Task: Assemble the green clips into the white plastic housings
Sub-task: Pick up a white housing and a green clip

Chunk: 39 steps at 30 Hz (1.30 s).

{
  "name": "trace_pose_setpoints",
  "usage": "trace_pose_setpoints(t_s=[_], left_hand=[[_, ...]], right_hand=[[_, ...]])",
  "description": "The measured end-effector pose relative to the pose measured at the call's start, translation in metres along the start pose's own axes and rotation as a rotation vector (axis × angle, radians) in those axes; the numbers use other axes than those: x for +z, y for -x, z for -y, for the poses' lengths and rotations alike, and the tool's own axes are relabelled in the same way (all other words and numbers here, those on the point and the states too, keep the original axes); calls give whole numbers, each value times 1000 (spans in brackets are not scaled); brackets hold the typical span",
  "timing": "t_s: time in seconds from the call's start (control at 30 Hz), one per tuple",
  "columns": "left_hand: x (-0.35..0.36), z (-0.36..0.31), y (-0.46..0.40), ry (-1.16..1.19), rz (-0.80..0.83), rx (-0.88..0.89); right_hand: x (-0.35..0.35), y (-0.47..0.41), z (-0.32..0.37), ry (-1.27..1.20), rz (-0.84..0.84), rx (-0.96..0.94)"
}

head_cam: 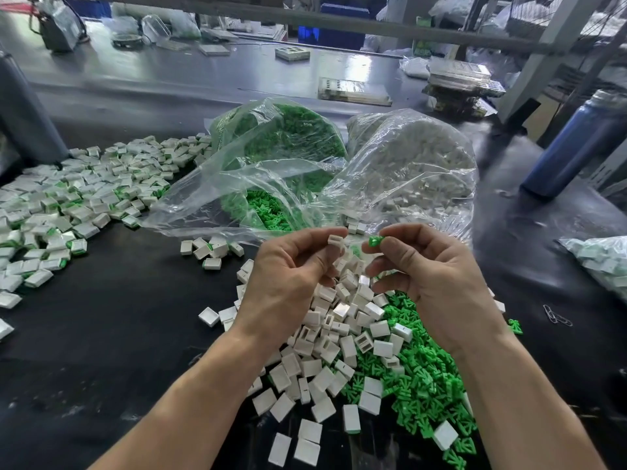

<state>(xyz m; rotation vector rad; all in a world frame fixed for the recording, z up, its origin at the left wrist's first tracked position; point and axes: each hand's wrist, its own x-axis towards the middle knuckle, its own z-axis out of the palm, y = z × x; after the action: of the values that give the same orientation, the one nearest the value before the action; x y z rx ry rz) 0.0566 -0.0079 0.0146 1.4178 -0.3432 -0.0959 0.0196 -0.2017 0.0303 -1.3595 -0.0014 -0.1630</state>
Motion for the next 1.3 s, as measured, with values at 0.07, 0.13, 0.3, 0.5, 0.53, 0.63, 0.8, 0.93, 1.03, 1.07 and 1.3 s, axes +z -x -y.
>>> trace_pose_setpoints(t_s=[0.07,0.13,0.3,0.5,0.53,0.63,0.8,0.93,1.03,1.07,1.3], left_hand=[[0,0,0,-26,3,16],[1,0,1,-62,9,34],[3,1,3,-174,16,68],[4,1,4,-174,17,105],[4,1,4,-180,21,109],[4,3,3,-189,30,110],[2,4,3,-201,41,111],[2,2,3,-191,57,111],[3,2,4,-175,59,88],[3,2,4,-177,57,77],[3,0,4,-212,25,73]], right_hand=[[2,0,0,-8,4,-21],[5,1,0,-3,4,-50],[11,3,0,66,-12,-125],[16,5,-2,143,1,-144],[17,5,-2,148,4,-144],[18,6,-2,147,3,-144],[18,8,-1,176,14,-141],[19,8,0,169,11,-146],[19,8,0,169,6,-149],[19,8,0,168,5,-150],[18,9,0,193,-15,-155]])
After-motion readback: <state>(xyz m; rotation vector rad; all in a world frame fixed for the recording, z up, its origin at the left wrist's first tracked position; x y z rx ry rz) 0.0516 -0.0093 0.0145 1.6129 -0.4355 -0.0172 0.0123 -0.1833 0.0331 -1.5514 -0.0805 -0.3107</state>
